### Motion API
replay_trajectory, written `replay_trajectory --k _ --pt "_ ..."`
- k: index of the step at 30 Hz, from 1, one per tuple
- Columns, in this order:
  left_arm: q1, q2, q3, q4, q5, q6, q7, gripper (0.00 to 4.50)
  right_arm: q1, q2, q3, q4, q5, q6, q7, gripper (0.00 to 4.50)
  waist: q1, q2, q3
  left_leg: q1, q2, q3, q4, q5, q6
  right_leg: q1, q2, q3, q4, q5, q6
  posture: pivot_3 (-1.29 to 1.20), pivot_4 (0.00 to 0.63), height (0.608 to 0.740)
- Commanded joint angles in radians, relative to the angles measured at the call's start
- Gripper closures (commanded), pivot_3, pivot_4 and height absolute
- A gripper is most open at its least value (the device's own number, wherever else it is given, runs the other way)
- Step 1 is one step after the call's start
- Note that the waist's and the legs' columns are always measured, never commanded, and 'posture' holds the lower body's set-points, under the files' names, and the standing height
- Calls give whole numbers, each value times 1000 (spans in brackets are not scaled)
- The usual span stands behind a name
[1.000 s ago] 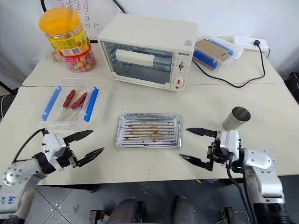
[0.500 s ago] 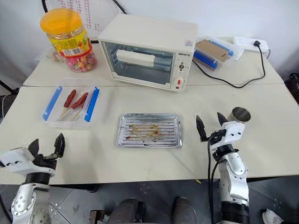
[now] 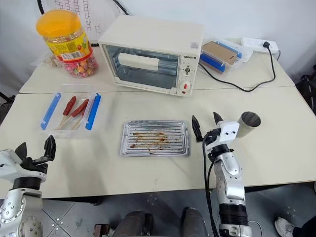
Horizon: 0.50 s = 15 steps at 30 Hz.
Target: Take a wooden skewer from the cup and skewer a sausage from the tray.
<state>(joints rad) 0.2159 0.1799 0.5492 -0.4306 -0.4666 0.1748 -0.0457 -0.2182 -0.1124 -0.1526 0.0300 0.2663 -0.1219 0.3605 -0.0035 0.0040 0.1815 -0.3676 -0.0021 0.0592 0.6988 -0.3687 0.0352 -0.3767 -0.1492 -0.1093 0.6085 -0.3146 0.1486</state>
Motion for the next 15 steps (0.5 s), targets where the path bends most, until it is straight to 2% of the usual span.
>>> replay_trajectory --k 1,9,15 --pt "3 -48 -41 -49 59 -77 27 11 -31 -43 -27 57 11 -64 35 0 0 0 0 0 0 0 0 0 0 0 0 0 0 0 0 0 150 740" --pt "-15 -83 -72 -69 187 -92 127 11 -104 -57 -64 198 30 -131 50 0 -1 -1 0 0 0 2 0 0 0 0 0 0 -1 0 0 0 150 740" --pt "-25 -98 -81 -93 183 -70 154 11 -125 -58 -49 204 36 -117 70 0 -1 -1 0 0 0 2 0 0 0 0 0 0 -1 0 0 0 150 740"
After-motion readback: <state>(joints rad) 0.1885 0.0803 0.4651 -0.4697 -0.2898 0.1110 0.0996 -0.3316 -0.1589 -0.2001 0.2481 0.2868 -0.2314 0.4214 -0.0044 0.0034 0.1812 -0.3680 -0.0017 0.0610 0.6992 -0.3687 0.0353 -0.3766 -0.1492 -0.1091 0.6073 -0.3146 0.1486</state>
